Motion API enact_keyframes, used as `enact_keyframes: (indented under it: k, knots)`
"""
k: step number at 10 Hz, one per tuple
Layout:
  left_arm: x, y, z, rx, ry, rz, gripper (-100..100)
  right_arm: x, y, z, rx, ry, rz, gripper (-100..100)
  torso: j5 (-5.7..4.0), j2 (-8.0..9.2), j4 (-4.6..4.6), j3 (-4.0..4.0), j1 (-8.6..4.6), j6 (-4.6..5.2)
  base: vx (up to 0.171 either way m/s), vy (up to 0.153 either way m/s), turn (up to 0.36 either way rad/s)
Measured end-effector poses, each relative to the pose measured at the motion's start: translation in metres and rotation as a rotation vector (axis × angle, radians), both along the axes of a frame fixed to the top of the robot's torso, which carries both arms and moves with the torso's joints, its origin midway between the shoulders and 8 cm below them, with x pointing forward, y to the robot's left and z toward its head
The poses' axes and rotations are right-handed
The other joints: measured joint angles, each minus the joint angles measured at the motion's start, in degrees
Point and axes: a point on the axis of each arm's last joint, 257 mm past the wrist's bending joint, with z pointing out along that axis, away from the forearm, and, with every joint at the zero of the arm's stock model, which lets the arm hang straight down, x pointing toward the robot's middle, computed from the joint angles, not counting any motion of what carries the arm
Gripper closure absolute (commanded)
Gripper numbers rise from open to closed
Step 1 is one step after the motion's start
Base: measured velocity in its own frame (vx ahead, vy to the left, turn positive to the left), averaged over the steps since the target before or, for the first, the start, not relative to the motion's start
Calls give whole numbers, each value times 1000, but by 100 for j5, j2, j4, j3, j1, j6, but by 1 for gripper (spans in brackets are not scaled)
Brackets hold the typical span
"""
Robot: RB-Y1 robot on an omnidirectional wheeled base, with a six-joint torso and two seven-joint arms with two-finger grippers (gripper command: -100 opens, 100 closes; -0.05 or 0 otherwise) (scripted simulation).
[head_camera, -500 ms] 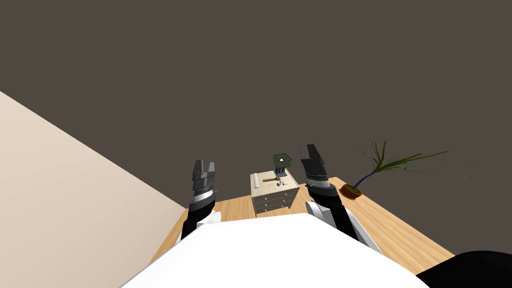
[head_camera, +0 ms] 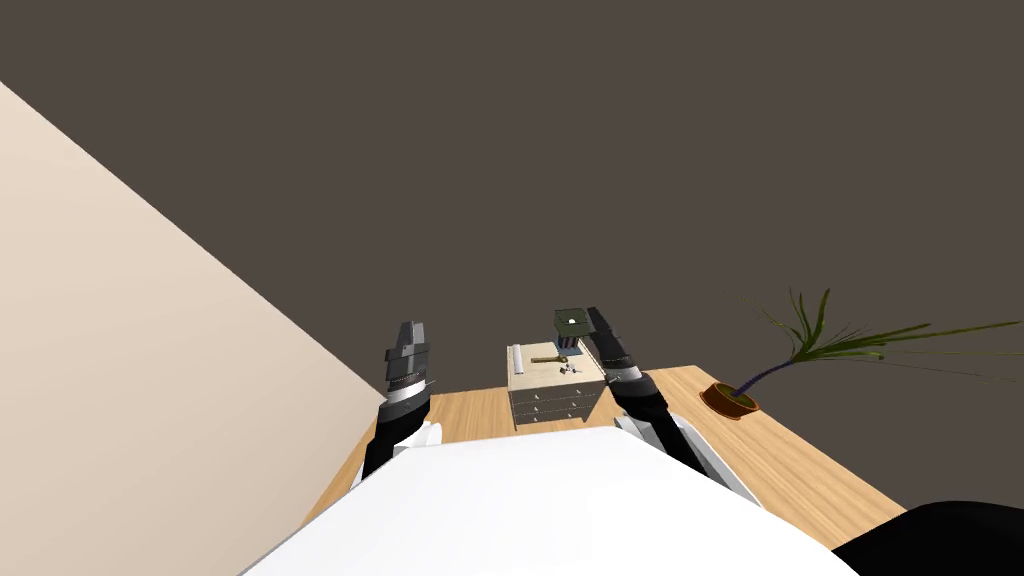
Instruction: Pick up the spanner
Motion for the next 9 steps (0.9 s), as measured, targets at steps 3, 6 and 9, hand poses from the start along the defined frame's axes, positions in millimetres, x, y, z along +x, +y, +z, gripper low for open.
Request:
enact_keyframes:
  k: [3,6,9]
  knots:
    - [0,0,0,0,0,0,0,7,20,-52,-61,138,56,-100,1,-1,1,0,1,4,-19,8,171]
    - [0,0,0,0,0,0,0,13,28,-96,-122,249,100,-100,1,-4,0,-2,3,0,-17,14,227]
    - [0,0,0,0,0,0,0,-1,36,-158,-196,396,152,-100,2,1,1,1,6,3,-18,16,139]
